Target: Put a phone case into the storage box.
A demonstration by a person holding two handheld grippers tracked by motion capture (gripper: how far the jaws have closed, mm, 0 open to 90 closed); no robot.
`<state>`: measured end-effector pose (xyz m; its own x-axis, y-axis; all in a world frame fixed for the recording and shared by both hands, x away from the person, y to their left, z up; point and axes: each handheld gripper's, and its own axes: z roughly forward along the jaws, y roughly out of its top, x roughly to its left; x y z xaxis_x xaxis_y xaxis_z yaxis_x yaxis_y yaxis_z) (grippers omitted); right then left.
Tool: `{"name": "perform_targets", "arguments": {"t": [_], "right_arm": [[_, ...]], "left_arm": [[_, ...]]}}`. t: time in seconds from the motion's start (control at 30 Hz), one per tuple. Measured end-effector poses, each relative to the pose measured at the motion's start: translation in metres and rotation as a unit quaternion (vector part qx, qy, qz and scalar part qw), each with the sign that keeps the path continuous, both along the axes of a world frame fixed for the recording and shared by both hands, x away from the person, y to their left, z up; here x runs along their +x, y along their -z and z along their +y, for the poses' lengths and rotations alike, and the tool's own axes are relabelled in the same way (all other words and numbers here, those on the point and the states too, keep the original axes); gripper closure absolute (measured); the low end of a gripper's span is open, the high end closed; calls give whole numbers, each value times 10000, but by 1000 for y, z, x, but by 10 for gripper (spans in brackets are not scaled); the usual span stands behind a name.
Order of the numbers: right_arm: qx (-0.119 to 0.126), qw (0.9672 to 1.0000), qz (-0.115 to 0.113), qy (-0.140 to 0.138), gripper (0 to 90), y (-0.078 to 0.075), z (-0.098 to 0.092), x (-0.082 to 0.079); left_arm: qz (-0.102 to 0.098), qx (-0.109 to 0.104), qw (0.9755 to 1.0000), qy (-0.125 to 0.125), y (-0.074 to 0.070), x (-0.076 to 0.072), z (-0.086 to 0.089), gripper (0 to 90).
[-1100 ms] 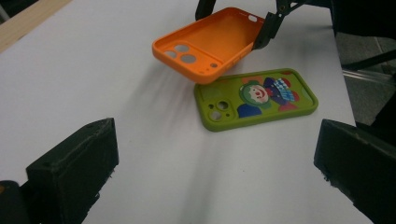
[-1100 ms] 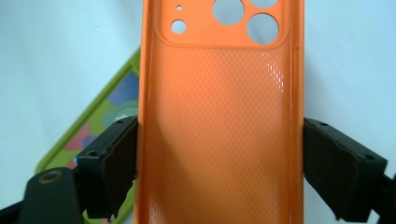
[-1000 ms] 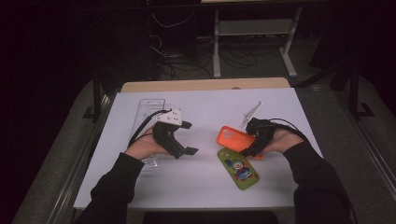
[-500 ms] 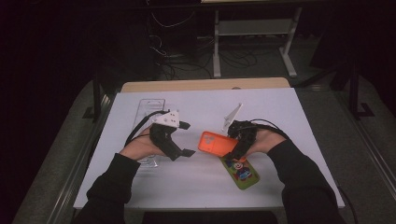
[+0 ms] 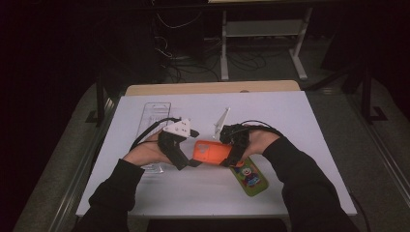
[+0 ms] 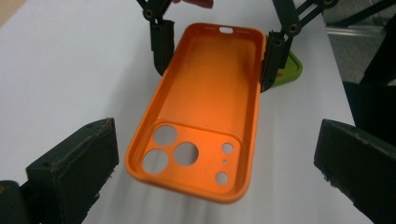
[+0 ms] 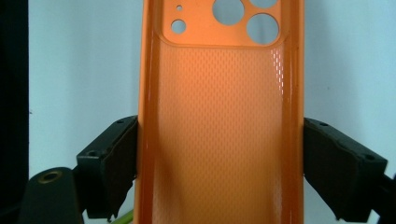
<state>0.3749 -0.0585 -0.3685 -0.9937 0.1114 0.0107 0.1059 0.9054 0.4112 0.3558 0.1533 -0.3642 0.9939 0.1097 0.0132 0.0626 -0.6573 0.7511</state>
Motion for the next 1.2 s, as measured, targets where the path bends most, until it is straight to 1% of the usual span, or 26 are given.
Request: {"name": "perform_targets", "arguments": {"t": [0.03, 0.07, 0.13, 0.2, 0.27, 0.3, 0.33, 0.43, 0.47, 0.5, 0.57, 0.6, 0.63, 0.67, 0.73, 0.8, 0.97, 1.07, 1.2], "right_arm": [[5, 10000, 14, -52, 150, 0, 2, 0], [9, 10000, 15, -73, 150, -1, 3, 0], [16, 9999, 18, -117, 150, -1, 5, -1], [40, 9998, 78, -155, 150, -3, 6, -3], [65, 9998, 64, -203, 150, -5, 7, -3], [69, 9997, 60, -219, 150, -6, 7, -3], [79, 9996, 99, -234, 150, -7, 8, -3], [102, 9994, 90, -316, 150, -9, 9, -4], [109, 9993, 113, -334, 150, -10, 10, -5], [98, 9992, 69, -381, 150, -10, 11, -5], [145, 9989, 100, -431, 150, -11, 12, -6], [133, 9988, 81, -474, 150, -12, 13, -6], [143, 9987, 78, -473, 150, -12, 14, -6], [166, 9986, 84, -489, 150, -13, 14, -6], [203, 9985, 108, -496, 150, -13, 14, -7], [215, 9984, 110, -508, 150, -14, 14, -7], [229, 9985, 93, -495, 149, -15, 13, -6], [247, 9983, 73, -531, 150, -15, 13, -6], [260, 9980, 110, -560, 150, -15, 14, -7]], "left_arm": [[-27, 64, 10000, 30, 1, 0, -2, 0], [-17, 81, 10000, 52, 3, 0, -3, 0], [-69, 163, 9998, 84, 5, 0, -6, 0], [-60, 228, 9997, 91, 7, 0, -8, 0], [-45, 220, 9997, 100, 9, -1, -10, 0], [42, 219, 9997, 68, 10, -2, -11, 0], [-5, 254, 9996, 112, 10, -2, -11, 0], [-2, 264, 9995, 146, 12, -1, -13, 0], [137, 240, 9996, 58, 14, -3, -13, 0], [147, 257, 9995, 66, 14, -2, -13, 0], [108, 308, 9994, 129, 15, -1, -13, 0], [139, 323, 9993, 126, 15, -1, -14, 0], [86, 321, 9993, 168, 16, 0, -14, 0], [206, 298, 9993, 107, 17, -1, -14, 0], [244, 279, 9993, 109, 18, 0, -13, 6], [257, 235, 9993, 121, 18, 0, -12, 31], [289, 243, 9992, 157, 19, 0, -12, 80], [299, 254, 9991, 170, 19, 0, -12, 102], [337, 241, 9990, 192, 19, 0, -12, 115]]}}
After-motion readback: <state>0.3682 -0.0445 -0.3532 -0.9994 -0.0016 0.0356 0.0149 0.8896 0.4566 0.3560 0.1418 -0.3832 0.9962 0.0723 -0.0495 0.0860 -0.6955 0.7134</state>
